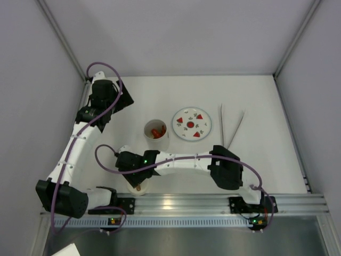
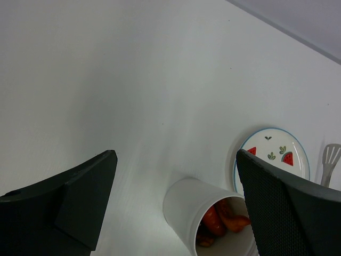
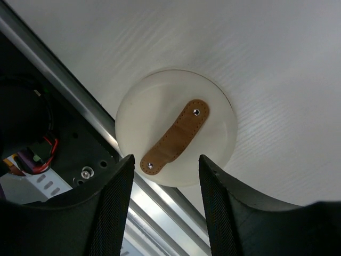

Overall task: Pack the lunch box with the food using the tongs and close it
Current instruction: Pick up the box lid from the center of the board.

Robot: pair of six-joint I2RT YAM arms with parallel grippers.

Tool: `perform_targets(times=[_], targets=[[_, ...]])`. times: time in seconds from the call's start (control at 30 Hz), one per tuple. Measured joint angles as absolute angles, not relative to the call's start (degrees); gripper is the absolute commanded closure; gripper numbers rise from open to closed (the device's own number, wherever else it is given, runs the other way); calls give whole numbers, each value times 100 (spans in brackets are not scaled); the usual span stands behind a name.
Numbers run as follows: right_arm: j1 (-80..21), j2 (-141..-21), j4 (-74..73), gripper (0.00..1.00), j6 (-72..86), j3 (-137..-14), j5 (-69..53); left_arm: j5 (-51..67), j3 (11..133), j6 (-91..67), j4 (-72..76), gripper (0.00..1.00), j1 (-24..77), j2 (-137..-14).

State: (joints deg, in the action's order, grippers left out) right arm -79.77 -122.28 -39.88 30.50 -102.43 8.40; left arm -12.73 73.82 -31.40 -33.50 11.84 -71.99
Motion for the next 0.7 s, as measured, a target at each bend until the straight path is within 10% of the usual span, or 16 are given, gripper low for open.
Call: perform_targets(times=[0.7], targets=[[-7981, -12724, -4027, 67, 2974, -10523, 779, -1275, 7382, -3138, -3350, 1, 1184, -7199]])
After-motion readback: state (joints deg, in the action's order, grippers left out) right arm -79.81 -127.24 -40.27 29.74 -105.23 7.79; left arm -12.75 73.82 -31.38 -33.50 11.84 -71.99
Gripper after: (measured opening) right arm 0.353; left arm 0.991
